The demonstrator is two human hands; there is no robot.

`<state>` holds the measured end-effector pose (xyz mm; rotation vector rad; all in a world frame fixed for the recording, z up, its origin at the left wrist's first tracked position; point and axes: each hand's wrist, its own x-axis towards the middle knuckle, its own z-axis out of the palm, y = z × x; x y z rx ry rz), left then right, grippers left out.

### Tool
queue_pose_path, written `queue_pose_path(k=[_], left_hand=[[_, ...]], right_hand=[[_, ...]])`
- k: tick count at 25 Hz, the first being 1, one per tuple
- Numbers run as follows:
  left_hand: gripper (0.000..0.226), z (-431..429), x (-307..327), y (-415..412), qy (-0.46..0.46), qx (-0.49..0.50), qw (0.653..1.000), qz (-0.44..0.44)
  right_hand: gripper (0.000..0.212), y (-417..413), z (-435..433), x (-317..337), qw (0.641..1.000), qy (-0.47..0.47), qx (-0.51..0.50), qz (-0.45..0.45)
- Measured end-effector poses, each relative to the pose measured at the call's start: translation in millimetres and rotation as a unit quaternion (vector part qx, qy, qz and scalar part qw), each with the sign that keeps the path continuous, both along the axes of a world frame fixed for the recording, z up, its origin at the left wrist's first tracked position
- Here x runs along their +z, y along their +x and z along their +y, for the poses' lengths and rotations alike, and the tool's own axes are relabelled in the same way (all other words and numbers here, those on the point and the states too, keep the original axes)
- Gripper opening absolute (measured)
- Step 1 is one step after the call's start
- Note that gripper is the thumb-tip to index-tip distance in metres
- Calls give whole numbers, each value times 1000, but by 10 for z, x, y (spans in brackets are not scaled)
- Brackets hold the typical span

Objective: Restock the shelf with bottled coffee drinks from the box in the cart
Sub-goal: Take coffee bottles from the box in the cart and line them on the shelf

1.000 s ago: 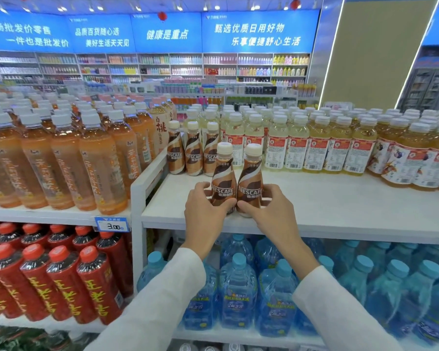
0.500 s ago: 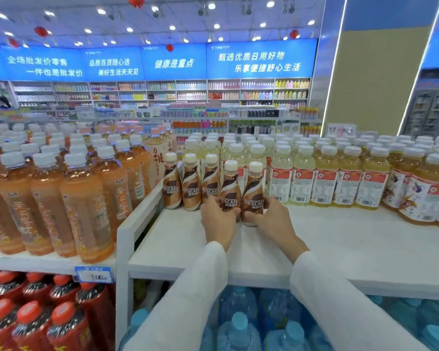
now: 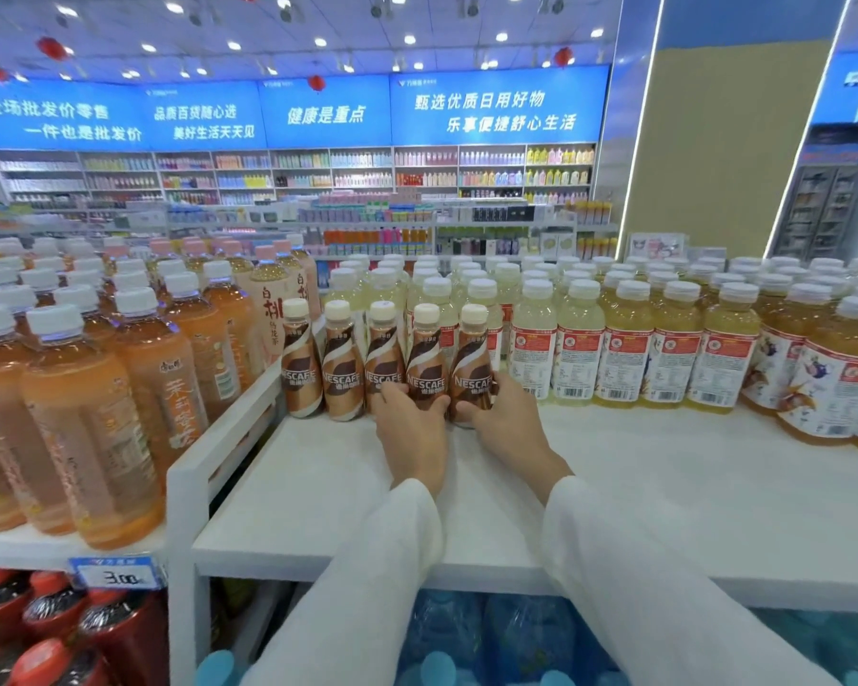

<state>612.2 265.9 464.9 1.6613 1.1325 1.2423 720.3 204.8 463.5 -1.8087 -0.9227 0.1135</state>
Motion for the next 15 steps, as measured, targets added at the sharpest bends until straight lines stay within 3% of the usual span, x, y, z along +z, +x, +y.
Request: queue_pose_path(k=[15], left_hand=[[45,23,11,45,12,10,1000,10]], right_hand=[[42,-12,29,-129,999,19,-30,-8]])
